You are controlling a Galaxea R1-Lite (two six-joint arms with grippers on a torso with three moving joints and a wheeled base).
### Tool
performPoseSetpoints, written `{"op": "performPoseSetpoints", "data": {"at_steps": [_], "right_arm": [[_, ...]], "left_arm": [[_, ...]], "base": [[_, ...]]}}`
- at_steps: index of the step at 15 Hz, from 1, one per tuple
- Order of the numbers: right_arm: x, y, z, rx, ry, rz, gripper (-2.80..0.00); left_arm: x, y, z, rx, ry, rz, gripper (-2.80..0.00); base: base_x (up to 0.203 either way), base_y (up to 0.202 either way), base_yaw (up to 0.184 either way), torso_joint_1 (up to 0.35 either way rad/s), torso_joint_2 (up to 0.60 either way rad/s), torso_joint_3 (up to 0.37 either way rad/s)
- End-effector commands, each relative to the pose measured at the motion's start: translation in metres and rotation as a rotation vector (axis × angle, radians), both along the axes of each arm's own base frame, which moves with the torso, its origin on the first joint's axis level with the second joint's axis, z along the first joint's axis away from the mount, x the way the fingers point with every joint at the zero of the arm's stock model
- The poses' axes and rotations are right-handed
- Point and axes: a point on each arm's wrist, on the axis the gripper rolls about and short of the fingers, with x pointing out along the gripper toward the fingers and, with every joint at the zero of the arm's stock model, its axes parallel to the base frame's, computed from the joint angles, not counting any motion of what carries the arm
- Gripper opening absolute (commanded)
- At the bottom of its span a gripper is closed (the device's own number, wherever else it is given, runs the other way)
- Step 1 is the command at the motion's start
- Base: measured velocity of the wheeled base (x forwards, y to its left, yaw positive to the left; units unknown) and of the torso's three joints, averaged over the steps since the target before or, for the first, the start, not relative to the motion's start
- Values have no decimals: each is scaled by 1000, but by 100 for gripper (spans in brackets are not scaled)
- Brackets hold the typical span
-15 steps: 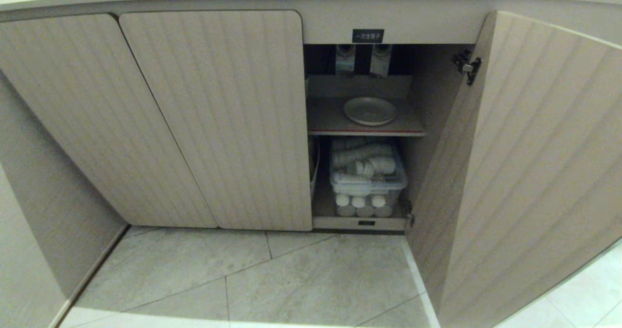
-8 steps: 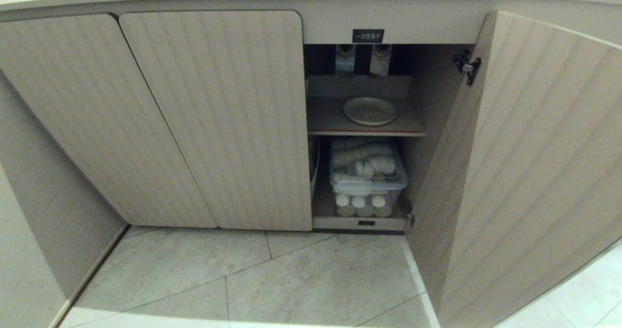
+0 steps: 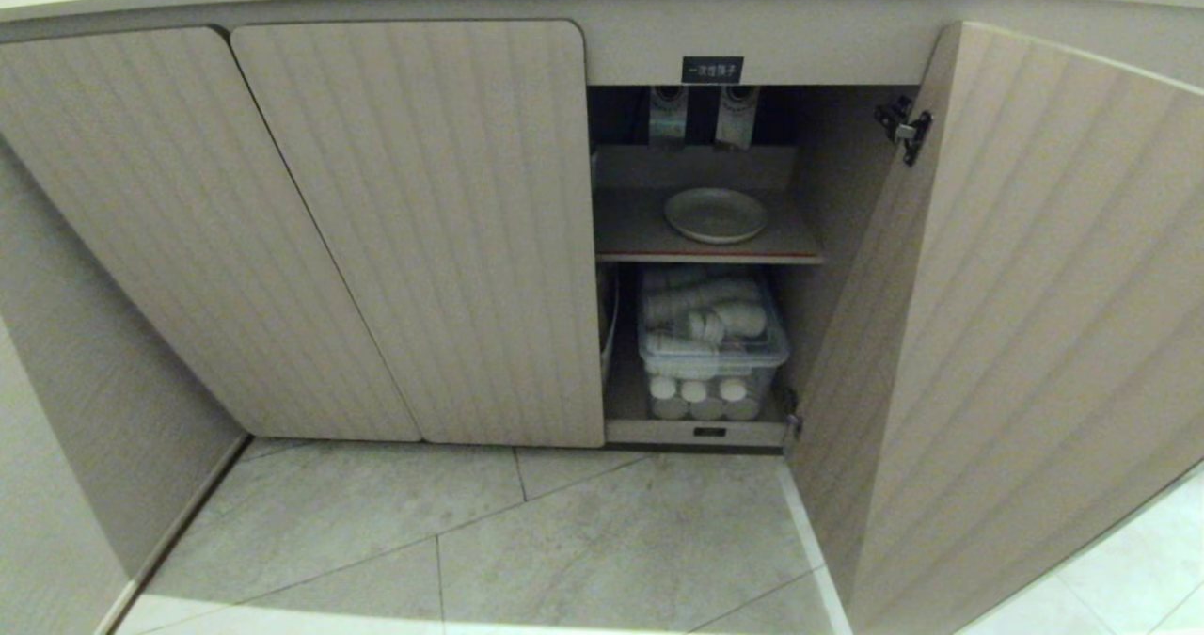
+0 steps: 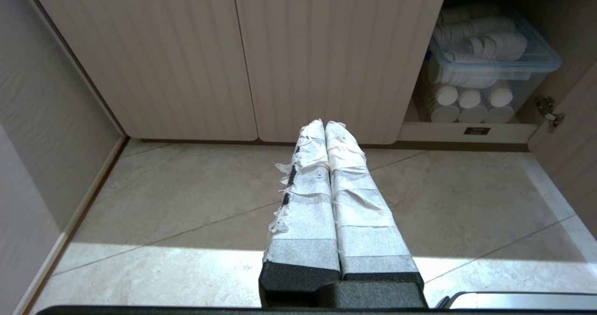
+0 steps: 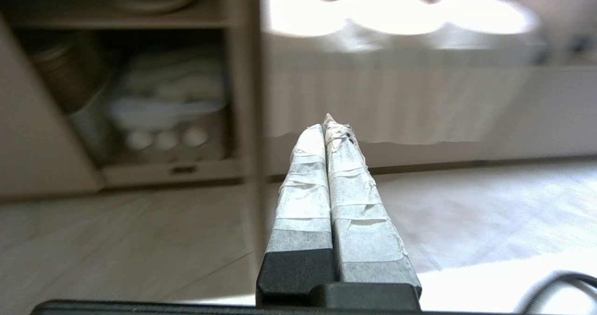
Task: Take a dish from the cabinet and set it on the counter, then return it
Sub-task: Close the cabinet door
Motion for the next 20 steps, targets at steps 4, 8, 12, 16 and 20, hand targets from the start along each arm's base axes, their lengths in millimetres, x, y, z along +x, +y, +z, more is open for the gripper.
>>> {"op": "performPoseSetpoints", "data": {"at_steps": [4, 8, 12, 16, 20], "right_arm": [[-1, -4, 48, 21, 21, -217, -280], [26, -4, 92, 77, 60, -340, -280], [57, -9, 114, 100, 44, -437, -280], [70, -13, 120, 82, 36, -471, -280], [83, -16, 122, 77, 26, -451, -280]], "left_arm": [[0, 0, 0, 0, 0, 0, -280], [0, 0, 0, 0, 0, 0, -280], [0, 0, 0, 1, 0, 0, -280], [0, 0, 0, 1, 0, 0, -280], [0, 0, 0, 1, 0, 0, -280]], "base": [[0, 0, 0, 0, 0, 0], [0, 0, 0, 0, 0, 0], [0, 0, 0, 0, 0, 0], [0, 0, 0, 0, 0, 0], [0, 0, 0, 0, 0, 0]]}}
